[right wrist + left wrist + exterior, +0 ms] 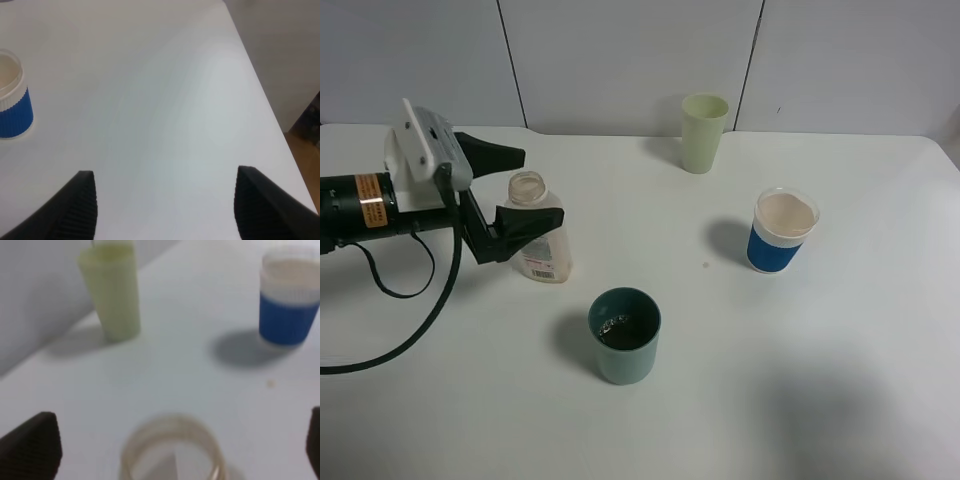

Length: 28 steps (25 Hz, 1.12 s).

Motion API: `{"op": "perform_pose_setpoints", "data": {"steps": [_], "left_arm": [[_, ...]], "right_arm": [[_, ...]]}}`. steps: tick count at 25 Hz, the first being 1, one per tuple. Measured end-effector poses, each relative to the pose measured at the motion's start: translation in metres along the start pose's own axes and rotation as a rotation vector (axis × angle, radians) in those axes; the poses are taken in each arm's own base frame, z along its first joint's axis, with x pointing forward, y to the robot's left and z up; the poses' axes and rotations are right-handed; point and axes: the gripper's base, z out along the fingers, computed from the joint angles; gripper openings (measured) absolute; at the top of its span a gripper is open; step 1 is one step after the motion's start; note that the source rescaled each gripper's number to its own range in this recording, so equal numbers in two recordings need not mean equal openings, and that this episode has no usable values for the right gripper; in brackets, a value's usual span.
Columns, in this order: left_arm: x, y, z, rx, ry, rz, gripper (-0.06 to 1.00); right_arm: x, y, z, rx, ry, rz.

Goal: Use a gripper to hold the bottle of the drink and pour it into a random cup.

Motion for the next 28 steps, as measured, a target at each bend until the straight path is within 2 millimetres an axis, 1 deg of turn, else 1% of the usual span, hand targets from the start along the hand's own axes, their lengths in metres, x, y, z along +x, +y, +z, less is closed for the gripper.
{"op": "perform_pose_setpoints", "data": {"steps": [3, 6, 10, 13, 19, 22, 26, 28], "left_arm": [[-0.024, -0.003, -0.011, -0.057, -0.044, -0.021, 1.00], [-0.050, -0.003, -0.024, -0.142, -0.077, 0.016, 1.00], [-0.085, -0.008, -0.047, -0.276, -0.137, 0.078, 1.00], [-0.114, -0.015, -0.071, -0.415, -0.193, 0.107, 1.00], [-0.164, -0.021, -0.122, -0.729, -0.186, 0.106, 1.00], [-0.180, -0.028, -0.147, -0.861, -0.176, 0.034, 1.00], [-0.188, -0.040, -0.177, -0.996, -0.128, -0.079, 1.00], [-0.188, -0.047, -0.189, -1.053, -0.082, -0.123, 1.00]], "right_arm": [[0.000, 0.000, 0.000, 0.000, 0.000, 0.000], [0.000, 0.000, 0.000, 0.000, 0.000, 0.000], [0.000, 0.000, 0.000, 0.000, 0.000, 0.000], [0.000, 0.000, 0.000, 0.000, 0.000, 0.000], [0.000, 0.000, 0.000, 0.000, 0.000, 0.000], [0.000, 0.000, 0.000, 0.000, 0.000, 0.000], [0.000, 0.000, 0.000, 0.000, 0.000, 0.000], [0.000, 0.000, 0.000, 0.000, 0.000, 0.000]]}}
